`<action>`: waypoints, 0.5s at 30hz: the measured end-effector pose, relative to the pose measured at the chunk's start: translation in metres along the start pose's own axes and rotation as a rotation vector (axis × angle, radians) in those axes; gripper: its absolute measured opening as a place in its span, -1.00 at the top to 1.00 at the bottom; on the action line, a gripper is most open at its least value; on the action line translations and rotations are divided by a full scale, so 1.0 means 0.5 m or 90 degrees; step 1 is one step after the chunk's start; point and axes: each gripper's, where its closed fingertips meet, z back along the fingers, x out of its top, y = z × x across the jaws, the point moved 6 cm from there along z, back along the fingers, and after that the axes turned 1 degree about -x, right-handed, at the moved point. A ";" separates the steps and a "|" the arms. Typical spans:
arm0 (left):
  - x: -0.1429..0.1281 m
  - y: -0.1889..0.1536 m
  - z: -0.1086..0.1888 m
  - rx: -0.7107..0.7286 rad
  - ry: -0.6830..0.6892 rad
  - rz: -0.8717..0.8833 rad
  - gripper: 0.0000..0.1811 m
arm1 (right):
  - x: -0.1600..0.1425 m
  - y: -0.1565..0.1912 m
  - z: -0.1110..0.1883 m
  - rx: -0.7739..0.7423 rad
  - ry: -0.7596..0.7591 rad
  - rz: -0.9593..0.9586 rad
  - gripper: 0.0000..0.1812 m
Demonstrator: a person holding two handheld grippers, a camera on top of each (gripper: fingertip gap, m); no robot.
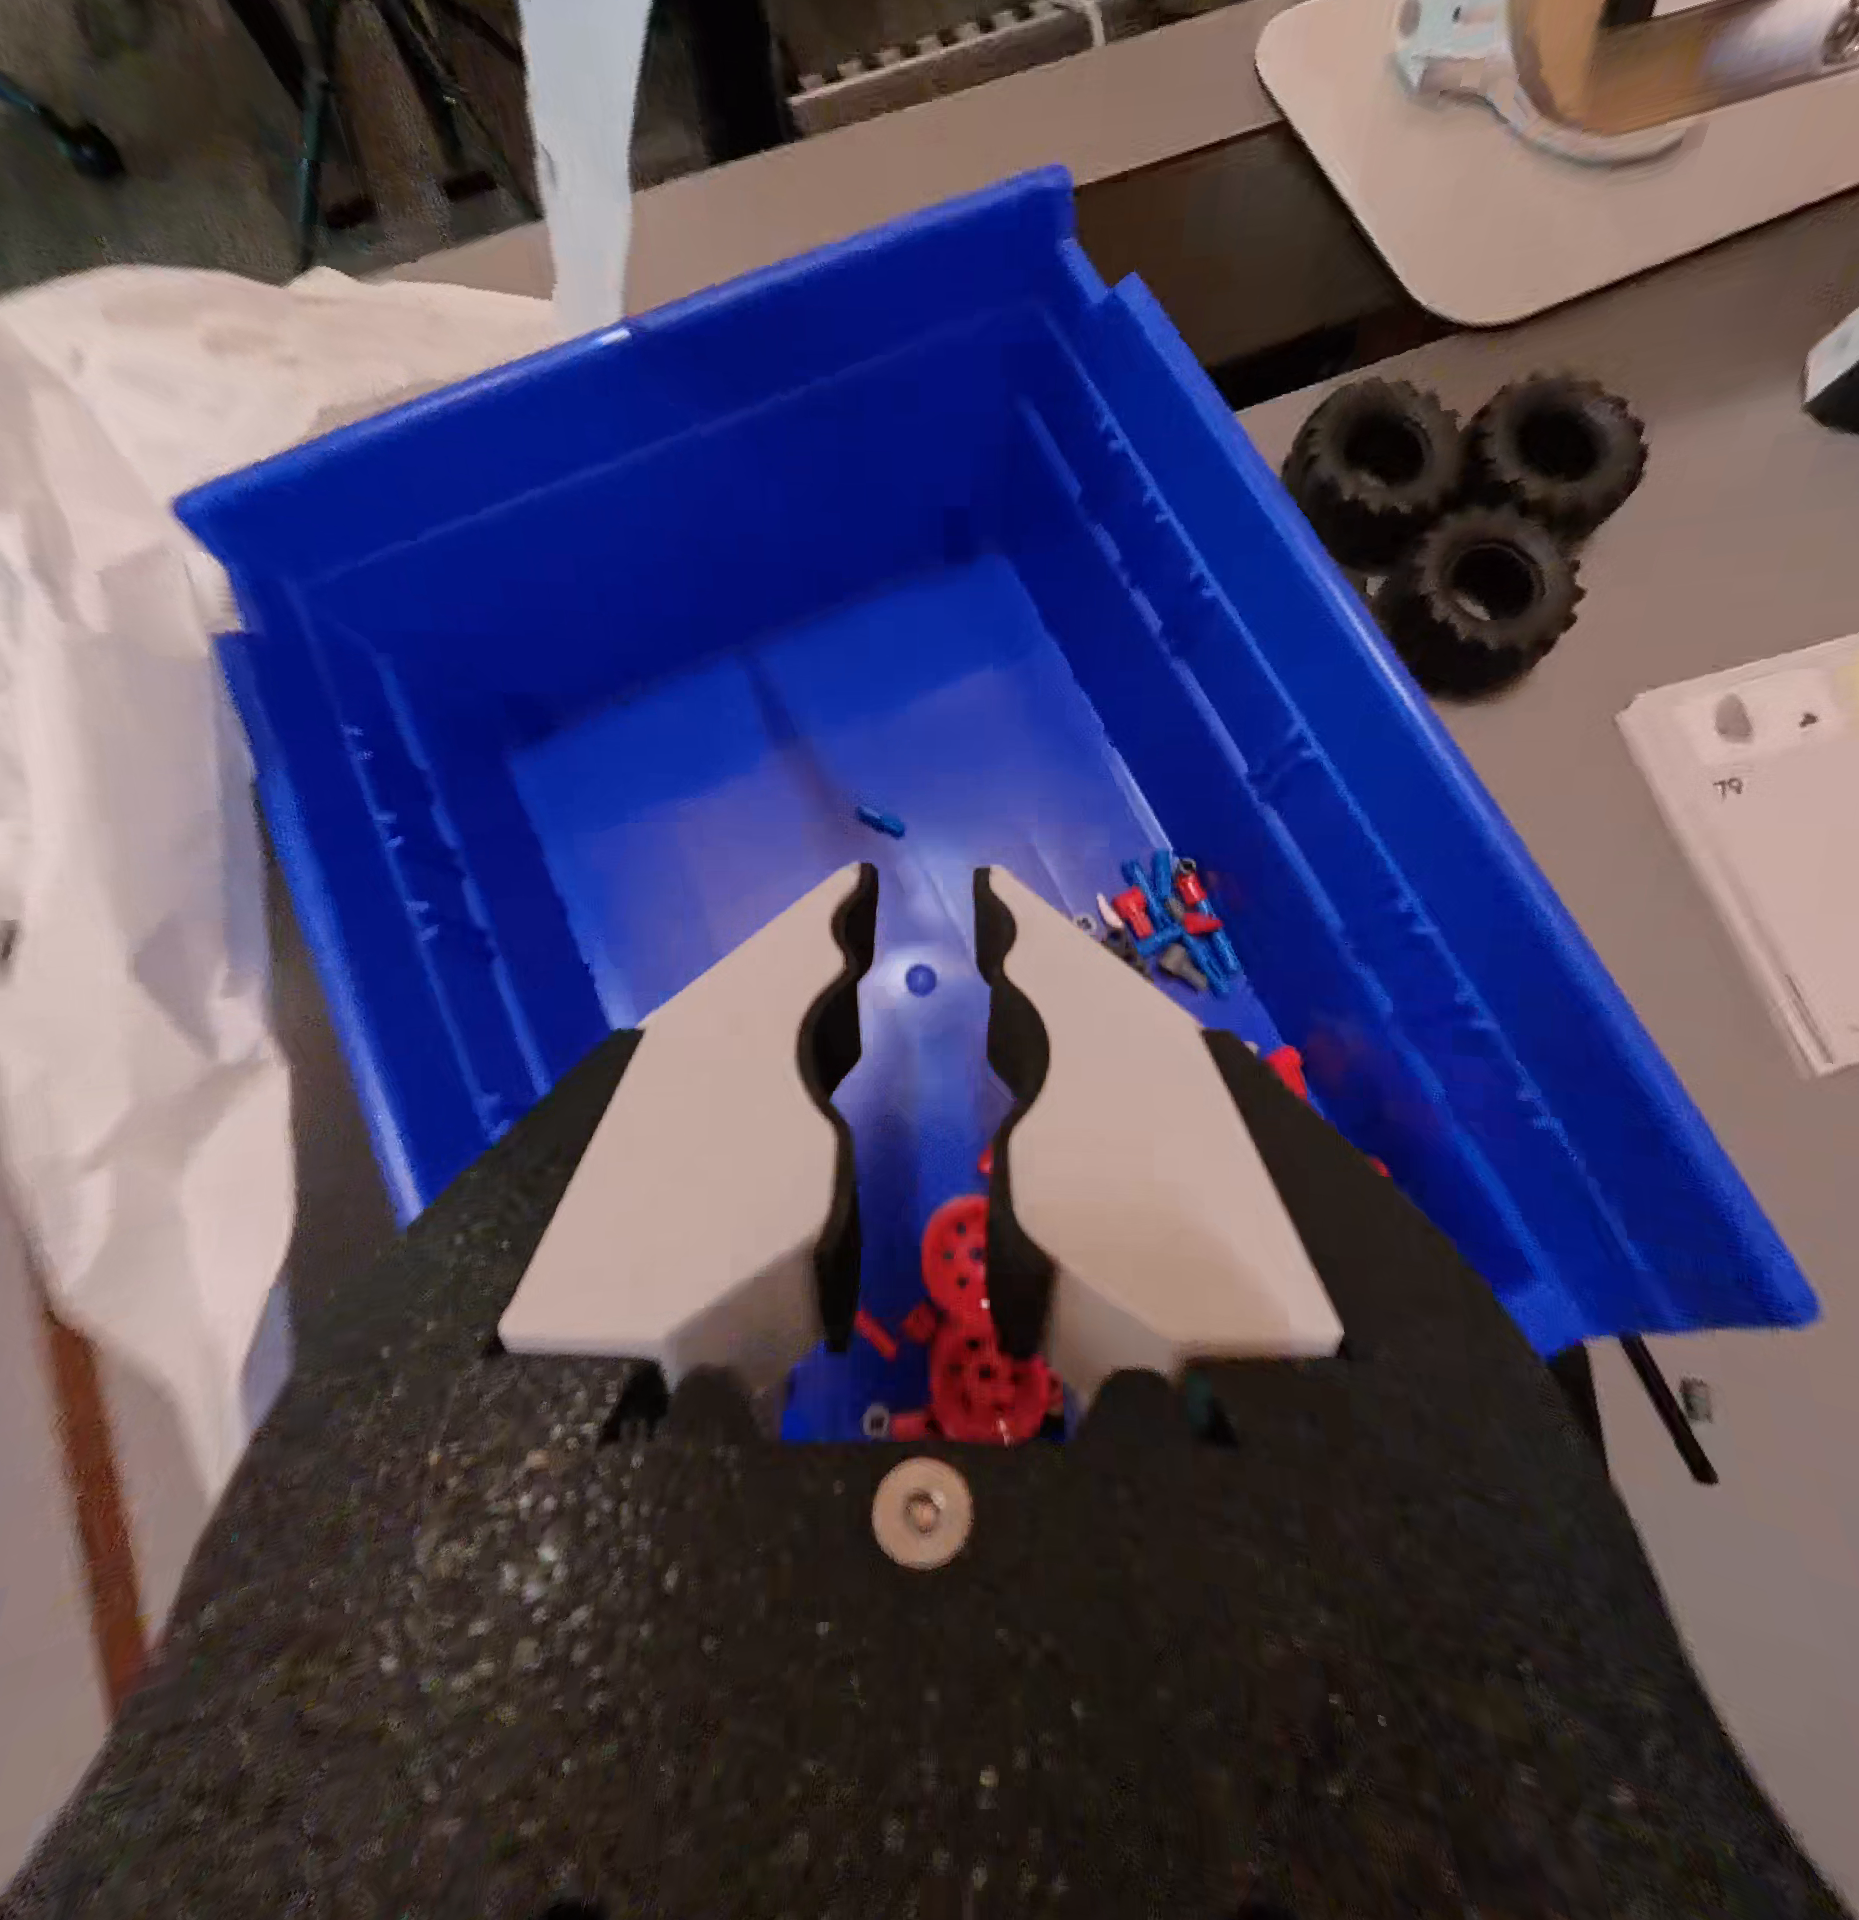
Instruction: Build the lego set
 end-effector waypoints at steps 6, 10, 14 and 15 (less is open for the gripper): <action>-0.024 0.024 -0.096 -0.013 0.047 0.043 0.76 | 0.000 0.000 0.000 0.000 0.000 0.000 0.20; -0.013 0.023 -0.152 0.030 0.029 0.060 0.73 | 0.000 0.000 0.000 0.000 0.000 0.000 0.20; -0.043 0.024 -0.200 0.060 0.095 0.066 0.74 | 0.000 0.000 0.000 0.000 0.000 0.000 0.20; -0.048 0.026 -0.207 0.067 0.102 0.062 0.75 | 0.000 0.000 0.000 0.000 0.000 0.000 0.20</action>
